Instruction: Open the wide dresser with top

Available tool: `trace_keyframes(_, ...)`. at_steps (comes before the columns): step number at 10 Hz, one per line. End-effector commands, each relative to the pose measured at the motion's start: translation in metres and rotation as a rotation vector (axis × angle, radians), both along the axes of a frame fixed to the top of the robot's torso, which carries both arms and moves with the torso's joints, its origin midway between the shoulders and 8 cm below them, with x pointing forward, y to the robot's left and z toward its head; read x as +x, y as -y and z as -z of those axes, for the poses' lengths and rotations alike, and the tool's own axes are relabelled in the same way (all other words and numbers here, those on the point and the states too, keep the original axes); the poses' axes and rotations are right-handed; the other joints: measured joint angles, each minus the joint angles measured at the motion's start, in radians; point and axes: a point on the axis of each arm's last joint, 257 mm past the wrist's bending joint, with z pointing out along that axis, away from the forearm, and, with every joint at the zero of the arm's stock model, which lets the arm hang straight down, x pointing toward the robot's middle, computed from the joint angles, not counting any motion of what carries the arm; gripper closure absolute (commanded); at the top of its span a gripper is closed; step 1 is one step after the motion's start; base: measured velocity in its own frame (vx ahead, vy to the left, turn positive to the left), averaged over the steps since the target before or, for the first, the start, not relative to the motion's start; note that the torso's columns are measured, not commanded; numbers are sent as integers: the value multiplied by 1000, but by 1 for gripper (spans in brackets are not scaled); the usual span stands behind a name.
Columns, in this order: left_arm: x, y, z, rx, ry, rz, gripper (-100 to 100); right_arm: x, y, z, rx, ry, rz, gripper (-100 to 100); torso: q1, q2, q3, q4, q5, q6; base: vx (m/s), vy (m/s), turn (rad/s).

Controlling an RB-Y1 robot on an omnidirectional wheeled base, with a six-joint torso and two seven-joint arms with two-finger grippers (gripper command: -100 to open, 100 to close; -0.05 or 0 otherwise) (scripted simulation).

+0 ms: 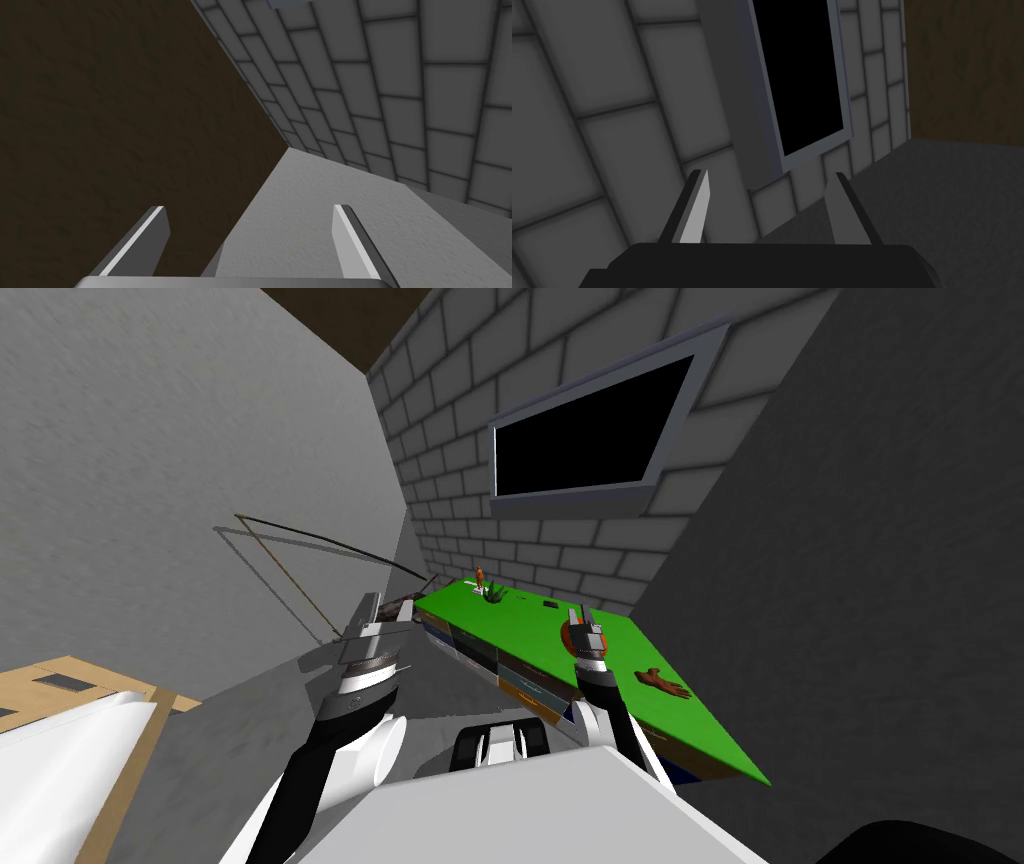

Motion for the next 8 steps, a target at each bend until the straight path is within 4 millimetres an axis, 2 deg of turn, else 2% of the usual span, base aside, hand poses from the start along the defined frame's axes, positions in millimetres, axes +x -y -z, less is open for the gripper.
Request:
trace_keyframes(1,0,0,0,0,0,0,0,0,0,0,0,0,0,0,0,74,-148,74,0,0,0,0,0)
trace_keyframes(2,0,0,0,0,0,0,0,6,-5,12,-31,-41,-21,-100,0,148,-295,148,0,0,-3,10,36)
trace_keyframes(3,0,0,0,0,0,0,0,12,-9,24,-55,-80,-37,-100,0,182,-364,181,0,0,-23,19,61)
trace_keyframes(5,0,0,0,0,-1,0,0,27,-18,60,-104,-191,-67,-100,1,194,-388,193,0,0,-35,35,76)
trace_keyframes(6,0,0,0,0,-1,0,0,27,-18,60,-104,-191,-67,-100,1,195,-388,194,0,0,-29,31,31)
trace_keyframes(7,0,0,0,0,-1,0,0,34,-21,84,-129,-260,-80,-100,0,194,-389,195,0,0,-19,29,70)
trace_keyframes(8,0,0,0,0,-1,0,0,34,-21,84,-129,-260,-80,-100,0,194,-390,194,0,0,-16,24,38)
